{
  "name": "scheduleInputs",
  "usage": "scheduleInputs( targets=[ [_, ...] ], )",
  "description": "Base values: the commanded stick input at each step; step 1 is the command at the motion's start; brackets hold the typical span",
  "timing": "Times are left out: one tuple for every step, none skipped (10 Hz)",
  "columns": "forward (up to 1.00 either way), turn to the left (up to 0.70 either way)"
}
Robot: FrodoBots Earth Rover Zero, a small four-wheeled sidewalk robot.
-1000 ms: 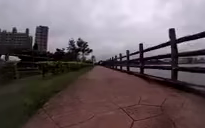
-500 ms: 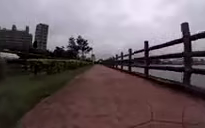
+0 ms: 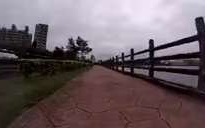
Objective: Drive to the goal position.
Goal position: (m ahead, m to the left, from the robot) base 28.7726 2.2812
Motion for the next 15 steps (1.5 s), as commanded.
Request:
scheduleInputs(
  targets=[
    [1.00, 0.40],
    [1.00, 0.27],
    [1.00, 0.00],
    [1.00, 0.00],
    [1.00, 0.00],
    [1.00, 0.00],
    [1.00, 0.00],
    [1.00, 0.00],
    [1.00, 0.00],
    [1.00, 0.00],
    [1.00, 0.00],
    [1.00, 0.00],
    [1.00, 0.00],
    [1.00, 0.00],
    [1.00, 0.00]
  ],
)
